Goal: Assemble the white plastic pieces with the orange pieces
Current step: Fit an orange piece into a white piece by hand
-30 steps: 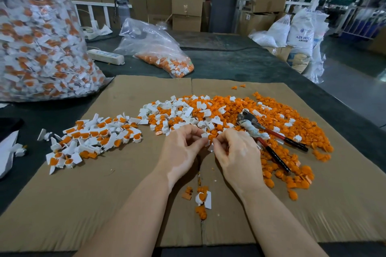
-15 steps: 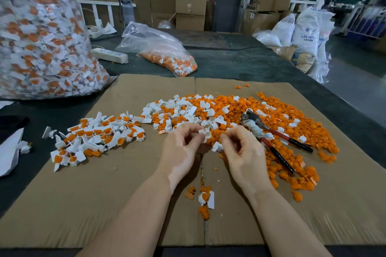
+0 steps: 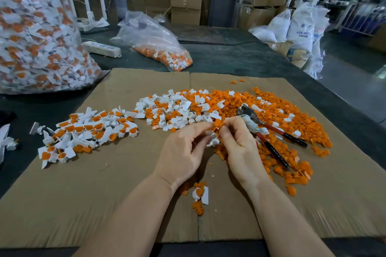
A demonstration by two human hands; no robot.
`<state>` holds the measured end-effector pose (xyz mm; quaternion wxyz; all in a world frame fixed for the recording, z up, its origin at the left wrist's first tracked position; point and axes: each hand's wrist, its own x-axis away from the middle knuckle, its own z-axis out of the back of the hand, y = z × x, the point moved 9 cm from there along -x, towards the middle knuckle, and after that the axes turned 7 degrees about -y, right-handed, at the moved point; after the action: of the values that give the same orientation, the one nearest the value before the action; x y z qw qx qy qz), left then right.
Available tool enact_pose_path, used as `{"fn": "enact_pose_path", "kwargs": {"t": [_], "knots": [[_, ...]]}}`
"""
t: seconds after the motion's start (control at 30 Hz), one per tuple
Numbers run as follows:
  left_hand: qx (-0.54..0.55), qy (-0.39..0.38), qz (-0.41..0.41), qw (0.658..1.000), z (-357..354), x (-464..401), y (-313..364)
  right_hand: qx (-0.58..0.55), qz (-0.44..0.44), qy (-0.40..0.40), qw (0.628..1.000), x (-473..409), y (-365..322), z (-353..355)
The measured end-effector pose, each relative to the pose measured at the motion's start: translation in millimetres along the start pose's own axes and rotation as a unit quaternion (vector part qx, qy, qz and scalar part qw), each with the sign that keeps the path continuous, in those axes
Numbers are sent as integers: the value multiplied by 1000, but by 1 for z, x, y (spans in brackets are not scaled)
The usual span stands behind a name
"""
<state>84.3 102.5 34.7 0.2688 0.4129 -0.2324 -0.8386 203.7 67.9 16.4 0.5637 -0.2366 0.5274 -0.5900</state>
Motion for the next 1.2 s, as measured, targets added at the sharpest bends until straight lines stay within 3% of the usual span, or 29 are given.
{"fn": "enact_pose_path", "kwargs": {"t": [0.7,0.97,1.2], "knots": [[-44,-8,-25,999,-3,2,9,-25,-3,-1,1000,0,4,1],[-58,-1,-10,998,-2,3,8,118,94,59,987,7,-17,4],[-63,-9,3,998,-2,3,7,166,135,70,974,11,-24,3]]}}
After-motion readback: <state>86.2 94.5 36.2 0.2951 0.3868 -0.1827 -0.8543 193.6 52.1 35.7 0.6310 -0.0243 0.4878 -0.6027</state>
